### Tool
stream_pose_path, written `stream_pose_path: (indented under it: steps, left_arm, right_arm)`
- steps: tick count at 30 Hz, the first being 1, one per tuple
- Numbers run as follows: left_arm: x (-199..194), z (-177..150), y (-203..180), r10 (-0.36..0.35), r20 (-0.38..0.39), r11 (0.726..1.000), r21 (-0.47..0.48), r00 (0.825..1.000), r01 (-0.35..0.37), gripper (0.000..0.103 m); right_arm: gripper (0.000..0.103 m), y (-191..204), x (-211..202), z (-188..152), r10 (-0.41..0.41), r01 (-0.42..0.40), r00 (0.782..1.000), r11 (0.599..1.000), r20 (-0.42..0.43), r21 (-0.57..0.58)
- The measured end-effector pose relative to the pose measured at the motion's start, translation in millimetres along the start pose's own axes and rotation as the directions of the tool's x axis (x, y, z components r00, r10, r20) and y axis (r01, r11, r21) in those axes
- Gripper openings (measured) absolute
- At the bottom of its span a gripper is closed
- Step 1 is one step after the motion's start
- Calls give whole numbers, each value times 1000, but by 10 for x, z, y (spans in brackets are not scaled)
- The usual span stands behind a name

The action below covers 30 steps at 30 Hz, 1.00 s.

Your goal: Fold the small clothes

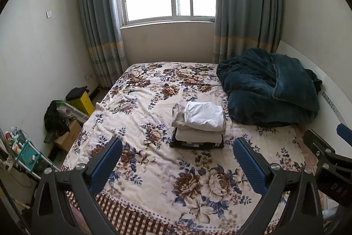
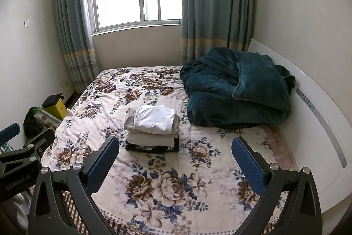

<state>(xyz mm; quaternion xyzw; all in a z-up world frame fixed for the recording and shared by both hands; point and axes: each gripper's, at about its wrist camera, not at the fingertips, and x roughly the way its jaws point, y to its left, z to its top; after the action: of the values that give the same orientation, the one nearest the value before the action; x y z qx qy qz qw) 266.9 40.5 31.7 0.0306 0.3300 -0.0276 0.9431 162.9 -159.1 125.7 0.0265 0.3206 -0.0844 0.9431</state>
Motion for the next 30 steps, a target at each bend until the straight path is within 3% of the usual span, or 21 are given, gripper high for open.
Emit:
stream_pose_path:
  steps: [30]
  left_arm:
    - [-38,41,-36,12,6,1000,-6,1000,-12,103]
  right_arm:
    - [103,-23,28,99,19,-19,1000,1000,-2,1]
